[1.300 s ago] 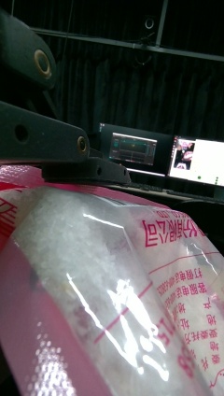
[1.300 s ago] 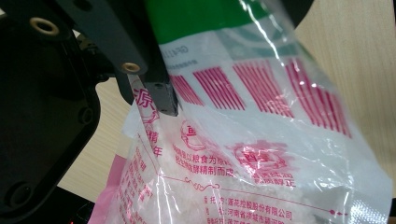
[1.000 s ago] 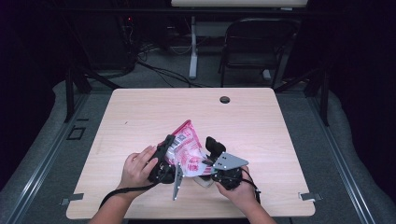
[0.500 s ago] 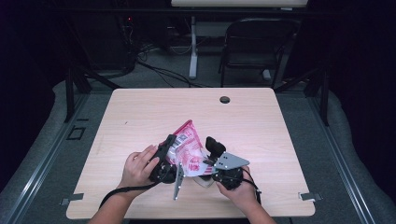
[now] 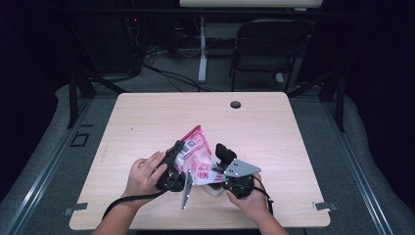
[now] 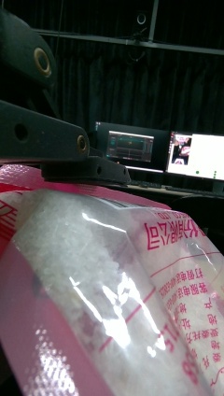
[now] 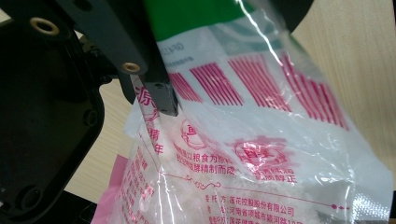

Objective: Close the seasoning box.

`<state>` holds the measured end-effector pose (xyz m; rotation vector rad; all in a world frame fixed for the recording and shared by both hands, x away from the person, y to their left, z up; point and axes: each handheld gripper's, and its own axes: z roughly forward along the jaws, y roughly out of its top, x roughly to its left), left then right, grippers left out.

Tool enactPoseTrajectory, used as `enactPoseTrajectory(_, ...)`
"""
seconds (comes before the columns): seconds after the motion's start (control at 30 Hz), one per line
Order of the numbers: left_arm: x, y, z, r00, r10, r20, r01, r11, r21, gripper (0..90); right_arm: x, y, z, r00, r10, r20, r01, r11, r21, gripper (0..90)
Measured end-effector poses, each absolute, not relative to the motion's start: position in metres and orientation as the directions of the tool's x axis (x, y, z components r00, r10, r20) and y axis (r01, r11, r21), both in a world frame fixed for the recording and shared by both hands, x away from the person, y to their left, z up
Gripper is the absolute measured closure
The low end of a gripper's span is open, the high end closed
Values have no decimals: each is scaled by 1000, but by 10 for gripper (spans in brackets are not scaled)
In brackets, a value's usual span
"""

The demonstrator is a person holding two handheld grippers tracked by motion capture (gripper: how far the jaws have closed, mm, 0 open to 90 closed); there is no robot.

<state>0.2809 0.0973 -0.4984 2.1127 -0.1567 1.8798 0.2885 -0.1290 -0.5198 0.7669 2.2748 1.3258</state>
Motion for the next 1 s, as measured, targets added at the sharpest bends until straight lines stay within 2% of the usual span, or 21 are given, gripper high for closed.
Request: enactPoseTrajectory(1.0,280,95,-496,111,88,990,-291,-950,117,639,290,-128,-522,-768,639,-51,272,396,877,873)
